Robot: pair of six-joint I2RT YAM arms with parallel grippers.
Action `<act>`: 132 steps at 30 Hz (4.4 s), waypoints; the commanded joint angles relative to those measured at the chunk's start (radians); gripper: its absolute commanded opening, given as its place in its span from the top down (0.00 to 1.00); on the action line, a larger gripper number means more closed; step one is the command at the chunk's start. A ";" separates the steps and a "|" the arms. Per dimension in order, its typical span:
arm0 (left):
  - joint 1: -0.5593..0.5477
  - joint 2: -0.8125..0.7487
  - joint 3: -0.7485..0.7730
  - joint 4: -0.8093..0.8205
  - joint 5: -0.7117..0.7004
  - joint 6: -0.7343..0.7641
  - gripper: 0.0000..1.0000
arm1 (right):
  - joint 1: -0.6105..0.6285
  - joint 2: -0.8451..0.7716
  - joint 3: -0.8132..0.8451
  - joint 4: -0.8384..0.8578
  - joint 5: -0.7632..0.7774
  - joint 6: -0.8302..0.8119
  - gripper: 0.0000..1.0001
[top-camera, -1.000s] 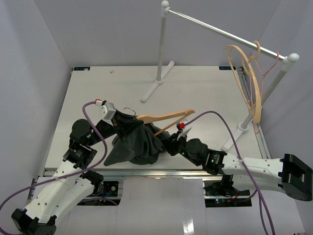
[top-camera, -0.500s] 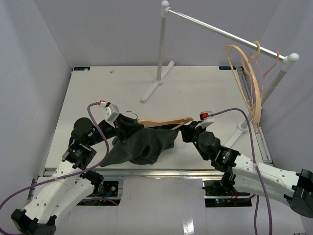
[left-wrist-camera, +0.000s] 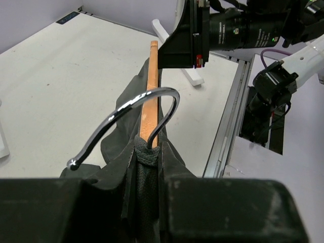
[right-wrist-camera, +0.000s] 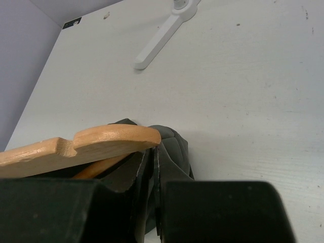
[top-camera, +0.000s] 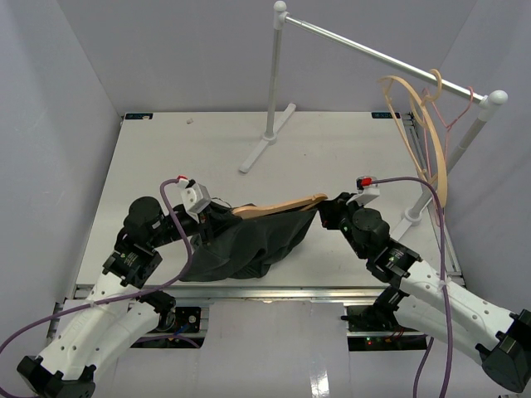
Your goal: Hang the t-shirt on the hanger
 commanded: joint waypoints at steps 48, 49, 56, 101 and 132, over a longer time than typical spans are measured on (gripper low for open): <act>0.002 0.142 0.169 -0.179 -0.145 0.223 1.00 | -0.272 0.084 0.356 -0.336 -0.188 -0.321 0.92; 0.001 0.148 0.175 -0.179 -0.156 0.222 1.00 | -0.272 0.097 0.372 -0.350 -0.202 -0.327 0.92; 0.003 0.205 0.217 -0.155 -0.101 0.180 1.00 | -0.261 0.134 0.376 -0.282 -0.536 -0.323 0.92; 0.001 0.325 0.182 -0.055 0.359 -0.070 1.00 | 0.096 0.406 0.617 -0.302 -0.922 -0.606 0.92; 0.001 0.353 0.293 -0.334 -0.135 0.006 0.63 | 0.091 0.165 0.615 -0.441 -0.624 -0.530 0.92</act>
